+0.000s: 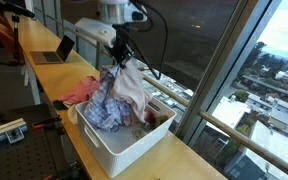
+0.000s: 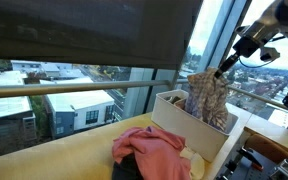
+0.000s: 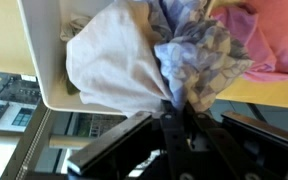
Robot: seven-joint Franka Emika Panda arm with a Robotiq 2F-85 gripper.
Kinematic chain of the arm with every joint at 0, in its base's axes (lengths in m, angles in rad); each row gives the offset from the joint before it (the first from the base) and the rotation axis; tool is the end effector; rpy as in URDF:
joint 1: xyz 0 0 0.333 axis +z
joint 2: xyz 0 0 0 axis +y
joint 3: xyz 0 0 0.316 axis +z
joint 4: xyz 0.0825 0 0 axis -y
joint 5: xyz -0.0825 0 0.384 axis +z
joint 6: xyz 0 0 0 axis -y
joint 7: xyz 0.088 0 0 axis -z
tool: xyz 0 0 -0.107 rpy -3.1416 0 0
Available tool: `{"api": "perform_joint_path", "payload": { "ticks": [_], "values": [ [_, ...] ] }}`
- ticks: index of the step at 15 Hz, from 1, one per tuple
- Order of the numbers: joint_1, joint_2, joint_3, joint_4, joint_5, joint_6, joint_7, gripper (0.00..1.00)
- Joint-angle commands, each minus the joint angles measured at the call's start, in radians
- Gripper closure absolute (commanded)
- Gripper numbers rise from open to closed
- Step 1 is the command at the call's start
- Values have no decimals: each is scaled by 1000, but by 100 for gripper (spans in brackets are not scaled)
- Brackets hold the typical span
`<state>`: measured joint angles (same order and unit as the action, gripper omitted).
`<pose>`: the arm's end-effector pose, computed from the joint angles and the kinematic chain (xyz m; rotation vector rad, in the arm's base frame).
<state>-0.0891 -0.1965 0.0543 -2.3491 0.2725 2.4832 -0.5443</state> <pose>0.5030 -0.0180 0.4440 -2.9632 -0.4812 -0.5611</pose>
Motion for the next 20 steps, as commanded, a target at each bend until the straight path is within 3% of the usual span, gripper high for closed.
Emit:
{"api": "perform_joint_path", "payload": {
  "ticks": [1, 9, 20],
  "values": [
    [98, -120, -39, 69, -14, -115, 47, 97],
    [255, -133, 48, 200, -105, -152, 198, 97],
    [376, -36, 211, 327, -212, -175, 336, 97]
  ]
}}
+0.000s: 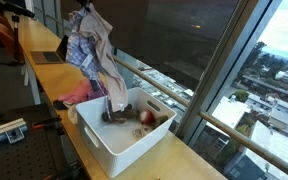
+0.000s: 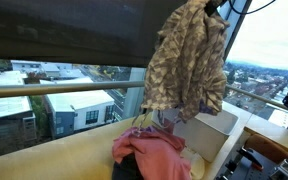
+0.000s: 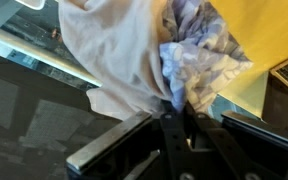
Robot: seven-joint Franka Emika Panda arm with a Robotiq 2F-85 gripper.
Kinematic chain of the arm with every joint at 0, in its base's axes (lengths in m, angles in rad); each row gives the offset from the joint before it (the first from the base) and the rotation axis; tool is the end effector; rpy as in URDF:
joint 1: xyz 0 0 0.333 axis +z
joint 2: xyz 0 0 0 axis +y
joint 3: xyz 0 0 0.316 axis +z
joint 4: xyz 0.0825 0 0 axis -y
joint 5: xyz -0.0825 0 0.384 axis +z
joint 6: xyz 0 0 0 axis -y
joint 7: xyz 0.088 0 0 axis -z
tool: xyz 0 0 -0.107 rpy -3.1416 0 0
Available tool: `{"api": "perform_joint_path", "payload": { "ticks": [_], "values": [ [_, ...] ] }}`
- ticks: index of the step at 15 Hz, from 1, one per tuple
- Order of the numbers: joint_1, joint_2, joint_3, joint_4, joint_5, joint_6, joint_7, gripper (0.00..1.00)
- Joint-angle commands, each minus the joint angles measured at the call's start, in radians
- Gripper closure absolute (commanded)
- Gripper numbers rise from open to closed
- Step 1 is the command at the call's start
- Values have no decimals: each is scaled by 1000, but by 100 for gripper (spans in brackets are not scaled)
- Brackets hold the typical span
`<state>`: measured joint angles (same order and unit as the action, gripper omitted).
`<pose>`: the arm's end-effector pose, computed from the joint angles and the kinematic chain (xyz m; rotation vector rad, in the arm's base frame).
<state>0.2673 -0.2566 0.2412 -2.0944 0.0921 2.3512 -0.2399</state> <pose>0.4506 0.2655 0.5837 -2.7766 -1.0272 -0.7563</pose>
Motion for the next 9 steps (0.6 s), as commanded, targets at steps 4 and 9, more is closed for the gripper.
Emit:
{"api": "perform_joint_path", "payload": {
  "ticks": [4, 9],
  "values": [
    [33, 51, 49, 119, -49, -61, 39, 97],
    [38, 89, 66, 147, -67, -69, 40, 97]
  ]
}}
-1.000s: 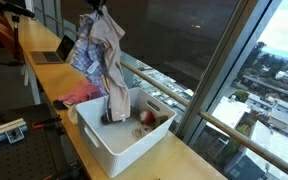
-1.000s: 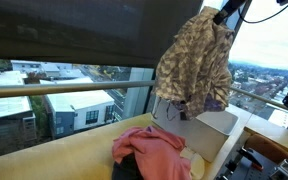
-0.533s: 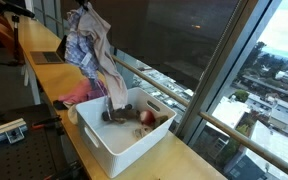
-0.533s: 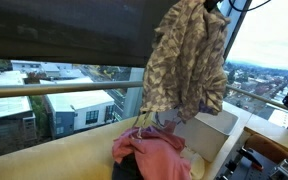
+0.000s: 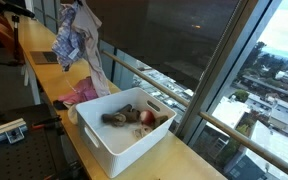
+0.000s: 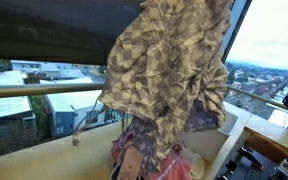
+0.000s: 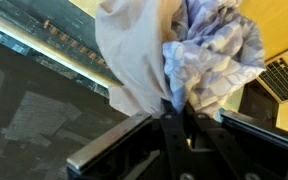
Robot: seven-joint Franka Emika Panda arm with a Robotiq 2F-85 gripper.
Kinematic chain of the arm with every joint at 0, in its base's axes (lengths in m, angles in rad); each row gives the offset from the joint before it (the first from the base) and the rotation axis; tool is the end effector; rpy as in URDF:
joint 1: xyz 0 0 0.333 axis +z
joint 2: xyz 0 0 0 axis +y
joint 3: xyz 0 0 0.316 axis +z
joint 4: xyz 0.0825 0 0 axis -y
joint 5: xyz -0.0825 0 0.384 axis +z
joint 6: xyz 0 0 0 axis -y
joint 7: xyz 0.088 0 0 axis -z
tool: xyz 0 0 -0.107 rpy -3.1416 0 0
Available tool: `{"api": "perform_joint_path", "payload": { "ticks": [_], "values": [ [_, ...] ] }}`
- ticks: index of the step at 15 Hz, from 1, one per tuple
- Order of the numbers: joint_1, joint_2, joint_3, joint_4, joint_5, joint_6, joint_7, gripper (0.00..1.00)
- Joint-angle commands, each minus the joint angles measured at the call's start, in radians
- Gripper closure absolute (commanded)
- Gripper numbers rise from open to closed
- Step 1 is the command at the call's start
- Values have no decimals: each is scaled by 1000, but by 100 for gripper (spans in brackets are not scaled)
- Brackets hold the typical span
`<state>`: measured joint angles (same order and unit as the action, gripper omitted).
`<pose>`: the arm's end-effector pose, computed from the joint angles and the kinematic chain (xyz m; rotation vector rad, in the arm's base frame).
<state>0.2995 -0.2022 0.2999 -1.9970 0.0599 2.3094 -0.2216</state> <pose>0.4395 0.3171 0.5992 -2.7244 -1.1546 -0.7534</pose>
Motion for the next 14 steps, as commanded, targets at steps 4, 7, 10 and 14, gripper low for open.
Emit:
{"api": "perform_joint_path", "payload": {
  "ticks": [4, 7, 10, 14],
  "values": [
    [-6, 60, -6, 29, -32, -15, 9, 97],
    [-25, 79, -28, 0, -27, -2, -3, 97],
    [-43, 102, -45, -29, -32, 6, 2, 63],
    [-61, 117, -57, -40, -26, 0, 3, 35]
  ]
}}
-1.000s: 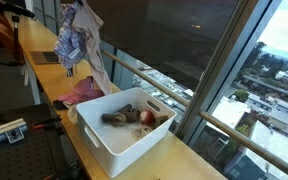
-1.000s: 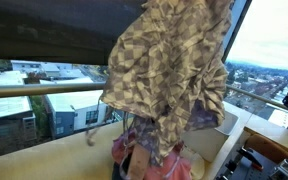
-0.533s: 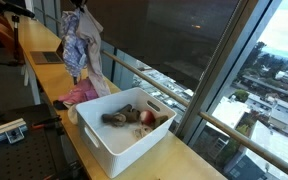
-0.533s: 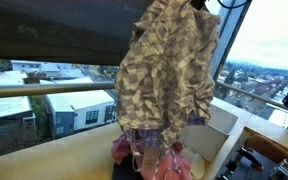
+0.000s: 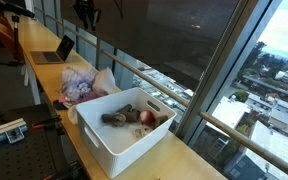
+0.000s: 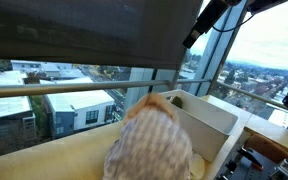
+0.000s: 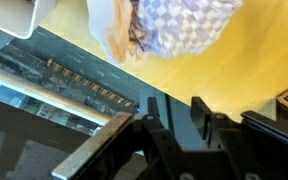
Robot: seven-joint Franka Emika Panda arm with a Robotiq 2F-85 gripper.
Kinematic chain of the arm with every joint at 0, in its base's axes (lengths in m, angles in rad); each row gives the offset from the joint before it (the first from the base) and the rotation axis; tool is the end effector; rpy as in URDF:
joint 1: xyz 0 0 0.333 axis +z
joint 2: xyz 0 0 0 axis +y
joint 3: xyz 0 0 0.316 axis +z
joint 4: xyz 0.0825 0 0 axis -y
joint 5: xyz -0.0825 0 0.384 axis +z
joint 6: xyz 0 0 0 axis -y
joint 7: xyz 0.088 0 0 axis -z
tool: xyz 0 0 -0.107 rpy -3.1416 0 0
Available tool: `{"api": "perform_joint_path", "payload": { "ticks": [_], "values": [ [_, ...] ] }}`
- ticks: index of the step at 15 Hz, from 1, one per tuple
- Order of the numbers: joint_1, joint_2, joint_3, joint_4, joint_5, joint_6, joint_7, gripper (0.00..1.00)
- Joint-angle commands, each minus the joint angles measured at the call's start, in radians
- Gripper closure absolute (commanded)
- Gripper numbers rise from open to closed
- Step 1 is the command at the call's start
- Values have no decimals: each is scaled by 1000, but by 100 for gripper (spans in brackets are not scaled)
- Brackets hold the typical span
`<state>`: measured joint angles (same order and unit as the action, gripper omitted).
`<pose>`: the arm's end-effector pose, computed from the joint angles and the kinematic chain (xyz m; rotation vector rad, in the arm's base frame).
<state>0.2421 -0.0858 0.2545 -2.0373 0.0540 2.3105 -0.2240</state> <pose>0.4926 0.2721 0.5180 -2.8421 -1.0284 -0.5343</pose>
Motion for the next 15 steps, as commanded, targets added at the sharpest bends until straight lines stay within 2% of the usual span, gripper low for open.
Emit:
{"api": "perform_joint_path", "payload": {
  "ticks": [1, 5, 10, 15],
  "values": [
    [-7, 4, -13, 1, -22, -2, 8, 28],
    [-30, 5, -38, -14, -26, 4, -7, 1],
    [-96, 39, -108, -48, -41, 36, -66, 0],
    [-173, 136, -185, -48, -15, 103, -158, 0]
  ]
}}
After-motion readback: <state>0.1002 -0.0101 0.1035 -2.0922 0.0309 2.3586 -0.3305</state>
